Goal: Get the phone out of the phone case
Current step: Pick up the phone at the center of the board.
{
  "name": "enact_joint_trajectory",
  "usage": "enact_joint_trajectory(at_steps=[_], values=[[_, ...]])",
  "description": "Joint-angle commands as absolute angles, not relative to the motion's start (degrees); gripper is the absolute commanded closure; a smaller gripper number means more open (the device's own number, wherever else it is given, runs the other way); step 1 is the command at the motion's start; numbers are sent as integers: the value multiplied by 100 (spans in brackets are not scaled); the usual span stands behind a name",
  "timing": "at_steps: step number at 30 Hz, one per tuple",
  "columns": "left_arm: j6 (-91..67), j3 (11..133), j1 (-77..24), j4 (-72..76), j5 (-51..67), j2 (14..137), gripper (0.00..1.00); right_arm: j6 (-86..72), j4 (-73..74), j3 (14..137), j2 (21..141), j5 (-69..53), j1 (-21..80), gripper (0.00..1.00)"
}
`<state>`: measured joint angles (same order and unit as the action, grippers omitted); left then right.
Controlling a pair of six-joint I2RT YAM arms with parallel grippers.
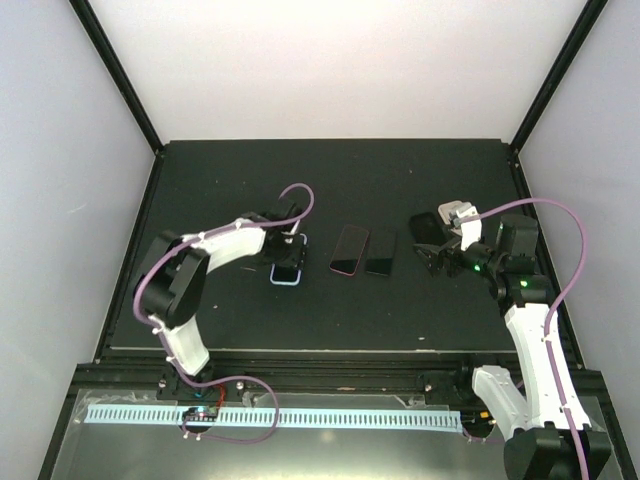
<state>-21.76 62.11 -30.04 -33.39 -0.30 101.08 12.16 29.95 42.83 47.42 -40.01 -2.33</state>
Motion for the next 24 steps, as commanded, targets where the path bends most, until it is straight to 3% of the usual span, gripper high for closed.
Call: enact_joint_trajectory(at_steps=[1, 6, 10, 15, 21, 24], values=[[-3021, 5654, -3319, -2456, 706, 8702, 37, 1442, 3007, 4395, 4804, -4218, -234, 1], [-4296, 4530, -4121, -674, 583, 7525, 40, 1585, 3123, 4414, 5006, -4654, -233, 5], [-5134, 4342, -4910, 398, 35, 7035, 39, 1551, 3031, 4346, 5054, -4545, -223, 11], [-5233, 4642, -5720, 486, -1460, 6864, 39, 1418, 3179, 4446, 5099, -5117, -133, 23], [-5096, 4750, -6193, 925, -2687, 6708, 39, 1934, 4204, 4994, 5235, -4477, 1082, 26], [-5033, 4756, -6382, 1136, -3144, 6690, 40, 1729, 4234, 5074, 5189, -4298, 1500, 22]])
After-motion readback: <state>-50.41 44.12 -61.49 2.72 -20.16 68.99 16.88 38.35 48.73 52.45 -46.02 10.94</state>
